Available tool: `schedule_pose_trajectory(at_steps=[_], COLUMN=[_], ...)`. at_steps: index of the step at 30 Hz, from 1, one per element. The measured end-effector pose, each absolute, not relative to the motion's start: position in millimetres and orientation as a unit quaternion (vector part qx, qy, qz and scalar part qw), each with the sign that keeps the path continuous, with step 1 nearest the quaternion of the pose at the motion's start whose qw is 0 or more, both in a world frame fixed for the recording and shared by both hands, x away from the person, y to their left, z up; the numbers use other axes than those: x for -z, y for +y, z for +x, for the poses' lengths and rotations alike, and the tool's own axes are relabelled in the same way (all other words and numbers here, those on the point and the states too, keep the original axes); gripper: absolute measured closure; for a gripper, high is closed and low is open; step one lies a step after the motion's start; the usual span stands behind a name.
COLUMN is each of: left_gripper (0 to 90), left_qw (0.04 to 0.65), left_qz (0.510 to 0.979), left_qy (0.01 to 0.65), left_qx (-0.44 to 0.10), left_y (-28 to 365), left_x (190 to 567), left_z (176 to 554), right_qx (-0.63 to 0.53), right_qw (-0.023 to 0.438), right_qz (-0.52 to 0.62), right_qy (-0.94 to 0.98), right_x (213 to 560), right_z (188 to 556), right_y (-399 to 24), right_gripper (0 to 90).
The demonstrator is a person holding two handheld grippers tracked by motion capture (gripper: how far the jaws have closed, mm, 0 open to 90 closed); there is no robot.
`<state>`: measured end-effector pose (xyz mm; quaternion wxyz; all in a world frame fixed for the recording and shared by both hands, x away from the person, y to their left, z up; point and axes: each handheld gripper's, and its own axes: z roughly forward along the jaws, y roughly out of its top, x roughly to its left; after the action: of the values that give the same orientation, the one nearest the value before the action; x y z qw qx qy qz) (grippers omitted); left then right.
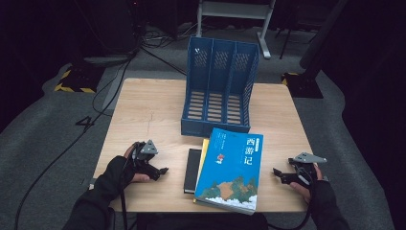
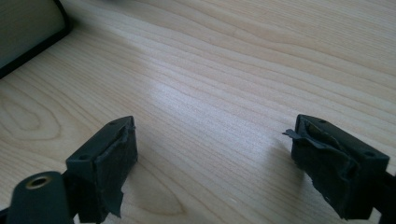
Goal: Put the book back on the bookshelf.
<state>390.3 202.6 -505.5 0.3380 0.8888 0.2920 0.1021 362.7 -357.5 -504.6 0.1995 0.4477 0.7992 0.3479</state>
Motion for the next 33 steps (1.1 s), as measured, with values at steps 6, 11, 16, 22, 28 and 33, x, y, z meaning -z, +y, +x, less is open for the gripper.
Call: schedule_pose_trajectory(at_steps=[6, 11, 16, 22, 28, 33], left_gripper=[0.5, 1.8, 2.8, 15.7, 17.9, 16.8], left_qw=[0.336, 0.328, 0.314, 0.326, 0.31, 0.313], left_qz=[0.89, 0.894, 0.896, 0.89, 0.9, 0.905], left_qy=[0.291, 0.287, 0.298, 0.311, 0.295, 0.275], left_qx=[-0.101, -0.099, -0.095, -0.074, -0.086, -0.084], left_y=[202.5, 201.4, 198.3, 199.5, 192.9, 184.1], left_x=[505.0, 502.9, 500.2, 495.0, 492.1, 488.4], left_z=[390.6, 391.0, 391.6, 393.8, 391.9, 391.3], right_qx=[-0.342, -0.336, -0.328, -0.355, -0.368, -0.373], right_qw=[0.2, 0.19, 0.177, 0.163, 0.154, 0.143], right_qz=[0.452, 0.443, 0.444, 0.439, 0.408, 0.395], right_qy=[0.799, 0.809, 0.815, 0.809, 0.822, 0.827], right_x=[503.9, 501.7, 498.3, 481.6, 459.0, 444.7], right_z=[363.6, 362.8, 360.9, 356.7, 346.3, 339.7], right_y=[-355.9, -358.3, -361.6, -362.0, -355.6, -348.9], right_gripper=[14.3, 15.1, 17.4, 18.3, 16.9, 17.6])
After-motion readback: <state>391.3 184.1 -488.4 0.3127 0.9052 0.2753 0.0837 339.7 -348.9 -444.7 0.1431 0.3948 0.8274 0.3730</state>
